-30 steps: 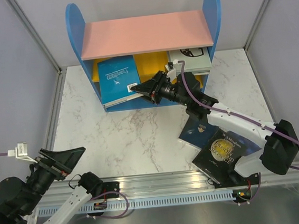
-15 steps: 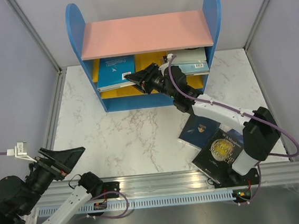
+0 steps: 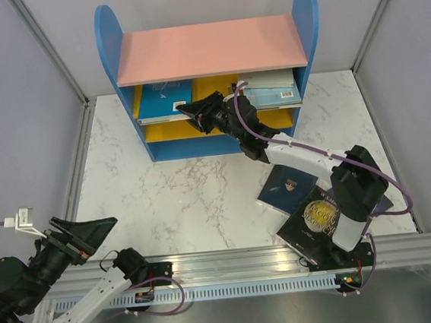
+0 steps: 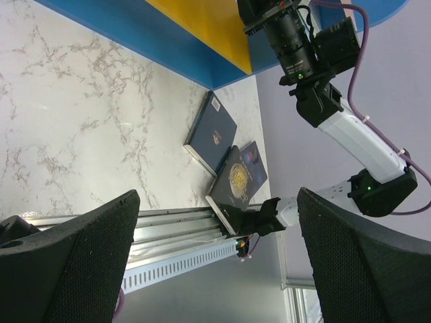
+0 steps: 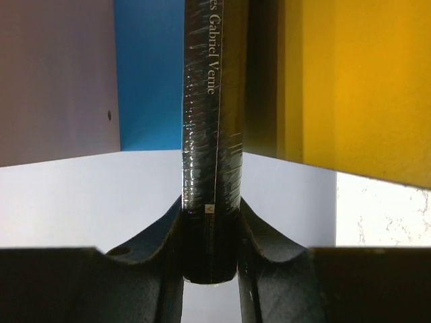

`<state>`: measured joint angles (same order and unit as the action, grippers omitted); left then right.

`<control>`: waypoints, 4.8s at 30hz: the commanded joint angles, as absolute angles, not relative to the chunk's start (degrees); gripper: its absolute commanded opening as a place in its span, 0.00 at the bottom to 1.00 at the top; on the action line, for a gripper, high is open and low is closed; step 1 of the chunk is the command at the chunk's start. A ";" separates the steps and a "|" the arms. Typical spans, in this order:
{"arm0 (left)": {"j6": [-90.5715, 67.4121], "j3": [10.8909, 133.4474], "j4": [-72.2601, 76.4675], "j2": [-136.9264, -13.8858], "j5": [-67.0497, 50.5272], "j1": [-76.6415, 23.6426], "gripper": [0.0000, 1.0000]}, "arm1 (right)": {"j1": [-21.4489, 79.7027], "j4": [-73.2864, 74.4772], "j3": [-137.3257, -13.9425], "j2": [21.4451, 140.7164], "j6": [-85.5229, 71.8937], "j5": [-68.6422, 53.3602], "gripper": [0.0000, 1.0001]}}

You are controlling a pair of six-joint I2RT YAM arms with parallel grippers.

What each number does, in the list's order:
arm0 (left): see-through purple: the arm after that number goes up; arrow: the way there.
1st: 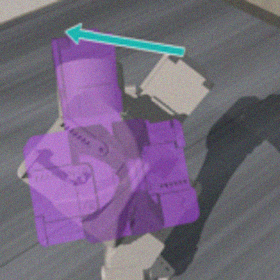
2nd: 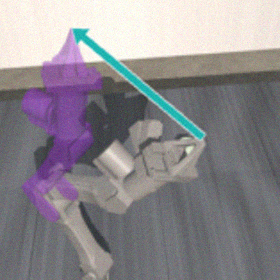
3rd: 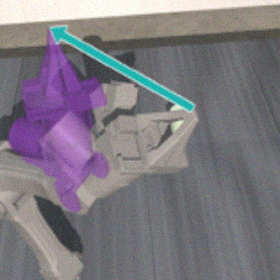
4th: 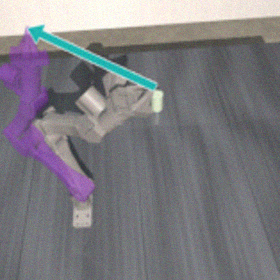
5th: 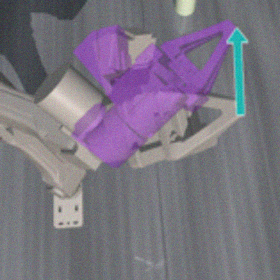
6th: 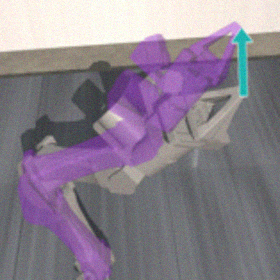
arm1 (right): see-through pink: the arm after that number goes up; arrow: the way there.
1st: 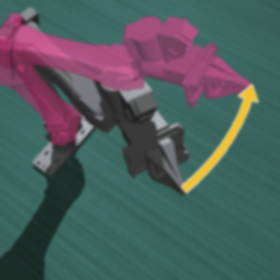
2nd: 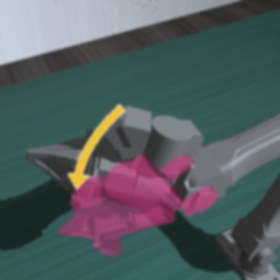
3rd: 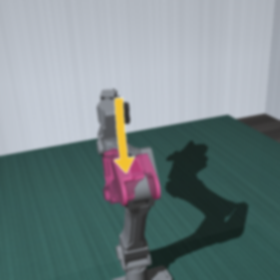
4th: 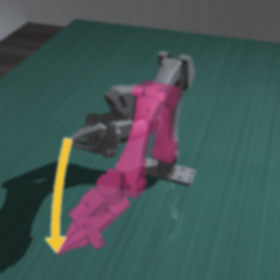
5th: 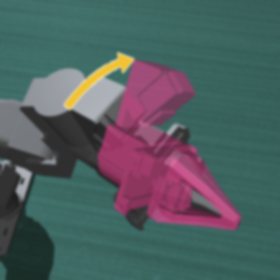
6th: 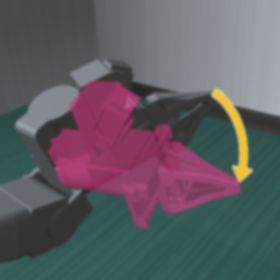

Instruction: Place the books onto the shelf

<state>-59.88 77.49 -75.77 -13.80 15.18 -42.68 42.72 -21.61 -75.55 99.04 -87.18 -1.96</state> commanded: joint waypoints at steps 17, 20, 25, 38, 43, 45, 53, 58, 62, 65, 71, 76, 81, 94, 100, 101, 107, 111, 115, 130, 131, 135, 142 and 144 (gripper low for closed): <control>-63.81 77.26 -79.01 -11.60 19.07 -45.70 1.00 | 46.58 -27.86 -83.15 103.98 -88.68 2.02 0.78; -63.98 76.99 -79.01 -11.08 19.07 -45.70 1.00 | 47.11 -27.60 -78.76 100.38 -88.24 2.55 0.95; -64.16 75.76 -78.66 -10.99 19.16 -45.97 1.00 | 48.86 -25.32 -72.52 93.96 -86.49 2.81 0.98; -58.20 69.53 -67.00 -18.27 13.38 -46.49 1.00 | 56.07 -1.71 -60.91 67.09 -72.79 7.19 0.98; -54.50 62.94 -57.06 -24.86 6.87 -46.58 0.99 | 55.55 29.04 -62.93 52.57 -66.97 20.63 0.98; -53.88 58.83 -50.58 -28.46 2.74 -46.49 1.00 | 52.75 41.93 -63.19 49.67 -68.90 22.94 0.98; -53.97 46.15 -28.15 -41.38 -9.30 -46.58 1.00 | 34.48 58.53 -56.61 55.98 -63.12 6.78 0.98; -51.69 45.09 -19.26 -55.17 -12.39 -47.20 1.00 | 17.81 58.18 -54.23 57.03 -56.18 1.43 0.98; -49.31 45.96 -11.63 -65.46 -14.32 -47.55 1.00 | 6.61 57.57 -51.86 61.60 -49.05 -3.51 0.98; -48.17 48.41 -8.10 -74.33 -15.03 -47.90 1.00 | 1.24 55.99 -50.63 63.71 -46.50 -3.00 0.98; -45.09 57.11 -6.59 -88.04 -16.87 -48.51 1.00 | -3.95 52.12 -48.52 69.16 -45.18 -3.35 0.98; -43.07 58.10 -2.48 -91.05 -24.23 -50.62 1.00 | -4.39 52.91 -47.99 69.87 -43.24 -0.44 0.98; -46.84 48.88 12.54 -92.54 -31.20 -56.77 1.00 | -5.10 51.33 -44.22 69.70 -43.06 -1.31 0.98; -54.40 43.16 23.99 -99.39 -26.37 -64.94 1.00 | -5.27 47.73 -40.52 68.74 -43.86 -4.57 0.98; -59.49 42.98 33.12 -104.23 -24.43 -65.92 1.00 | -5.36 44.56 -36.13 66.89 -44.38 -7.38 0.98; -60.46 42.80 34.61 -105.80 -24.52 -66.00 1.00 | -5.36 44.30 -35.78 66.80 -44.38 -7.56 0.98; -65.21 44.30 41.30 -111.88 -22.07 -68.46 1.00 | -5.36 43.51 -35.07 66.62 -43.77 -7.82 0.98; -70.12 44.65 46.74 -116.10 -21.36 -69.17 0.98 | -5.36 42.63 -33.58 66.27 -43.51 -8.70 0.98; -75.58 44.12 55.27 -121.36 -21.10 -70.13 0.85 | -5.45 41.75 -31.65 65.66 -43.42 -9.75 0.98; -80.34 35.09 52.25 -108.13 -15.47 -71.10 0.02 | -5.45 45.95 -38.29 59.24 -44.65 -15.47 0.98; -79.98 34.02 50.38 -105.93 -15.03 -71.10 0.02 | -5.36 47.01 -40.15 59.06 -44.47 -15.29 0.98; -79.19 25.25 40.36 -90.74 -10.04 -71.10 0.02 | -5.10 51.76 -49.12 58.01 -44.56 -15.46 0.98; -75.24 25.31 4.08 -50.09 -0.01 -72.07 0.02 | 1.56 53.71 -53.27 50.38 -47.72 -22.85 0.98; -74.97 27.58 -7.61 -42.84 5.42 -72.16 0.02 | 5.26 48.47 -51.16 44.60 -52.26 -26.09 0.98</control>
<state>-78.74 22.83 8.12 -53.91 -4.69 -71.81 1.67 50.94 -51.90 50.59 -46.92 -20.84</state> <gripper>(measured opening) 0.255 0.982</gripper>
